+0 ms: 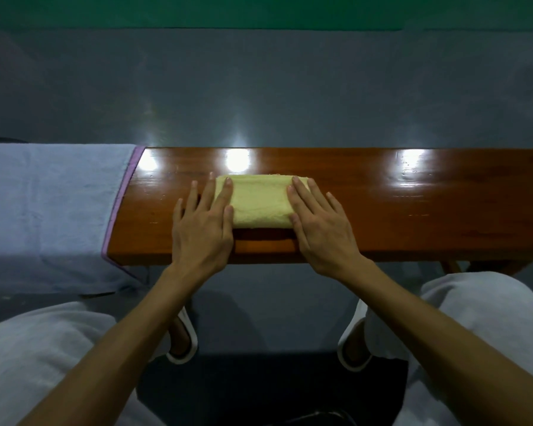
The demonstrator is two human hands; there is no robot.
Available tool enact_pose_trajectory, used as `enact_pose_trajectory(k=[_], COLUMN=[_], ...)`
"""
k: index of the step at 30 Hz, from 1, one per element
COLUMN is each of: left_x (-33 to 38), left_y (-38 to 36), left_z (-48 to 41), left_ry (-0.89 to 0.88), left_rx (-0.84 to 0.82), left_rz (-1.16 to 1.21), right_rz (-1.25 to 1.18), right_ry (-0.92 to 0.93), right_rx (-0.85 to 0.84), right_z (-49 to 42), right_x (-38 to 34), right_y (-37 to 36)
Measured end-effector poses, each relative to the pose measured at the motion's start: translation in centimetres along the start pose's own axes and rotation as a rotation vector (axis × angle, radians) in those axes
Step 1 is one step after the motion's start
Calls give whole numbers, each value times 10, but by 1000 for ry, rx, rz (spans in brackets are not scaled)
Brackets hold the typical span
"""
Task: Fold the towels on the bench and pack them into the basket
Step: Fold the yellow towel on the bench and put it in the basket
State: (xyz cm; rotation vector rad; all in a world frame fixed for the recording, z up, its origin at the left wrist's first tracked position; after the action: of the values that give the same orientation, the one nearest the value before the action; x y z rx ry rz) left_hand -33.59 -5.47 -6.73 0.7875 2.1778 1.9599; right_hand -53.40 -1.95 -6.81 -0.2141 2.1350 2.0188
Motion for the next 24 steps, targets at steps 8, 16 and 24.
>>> enact_pose_trajectory(k=[8, 16, 24], left_x=[-9, -18, -11], left_y=[11, 22, 17], left_z=[3, -8, -16], left_ry=[42, 88, 127], left_rx=[3, 2, -7], left_rz=[231, 417, 254], right_rz=[-370, -635, -285], right_ry=[-73, -248, -281], right_rx=[-66, -141, -257], right_z=[-9, -28, -31], right_x=[7, 23, 11], right_y=[23, 48, 41])
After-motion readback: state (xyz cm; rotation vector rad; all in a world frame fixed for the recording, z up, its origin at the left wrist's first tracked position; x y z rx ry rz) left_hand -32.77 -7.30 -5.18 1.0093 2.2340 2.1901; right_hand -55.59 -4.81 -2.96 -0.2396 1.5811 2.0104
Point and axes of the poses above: each hand's wrist, its own z-axis away from the middle knuckle, its own y-axis out of the back of the hand, x = y × z, the point moved 9 cm from there along -z, towards the middle knuckle, and after that the axes turned 13 degrees about -y, right-handed, at the moved point
